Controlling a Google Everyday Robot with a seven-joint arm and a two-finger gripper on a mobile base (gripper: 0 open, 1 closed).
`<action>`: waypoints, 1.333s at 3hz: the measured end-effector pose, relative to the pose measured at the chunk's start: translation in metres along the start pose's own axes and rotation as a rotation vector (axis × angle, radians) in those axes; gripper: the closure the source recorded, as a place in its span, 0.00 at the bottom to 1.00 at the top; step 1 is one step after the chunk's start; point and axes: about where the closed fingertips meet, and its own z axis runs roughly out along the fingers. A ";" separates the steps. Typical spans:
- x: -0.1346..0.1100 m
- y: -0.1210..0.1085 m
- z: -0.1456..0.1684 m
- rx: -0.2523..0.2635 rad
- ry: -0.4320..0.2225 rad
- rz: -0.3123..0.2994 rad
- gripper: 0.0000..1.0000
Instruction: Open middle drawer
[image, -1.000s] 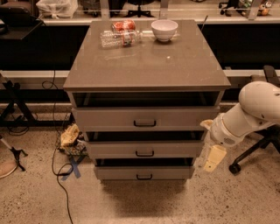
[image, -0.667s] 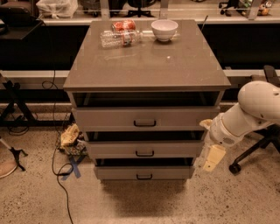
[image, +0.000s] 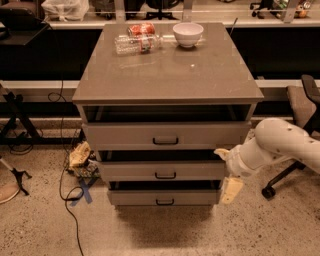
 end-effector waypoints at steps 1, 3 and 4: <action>-0.008 -0.019 0.041 0.067 -0.047 -0.099 0.00; 0.009 -0.028 0.068 0.070 -0.009 -0.147 0.00; 0.024 -0.047 0.095 0.098 0.020 -0.194 0.00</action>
Offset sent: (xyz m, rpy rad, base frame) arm 0.0172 0.0185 -0.0264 0.0247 -0.0785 0.0571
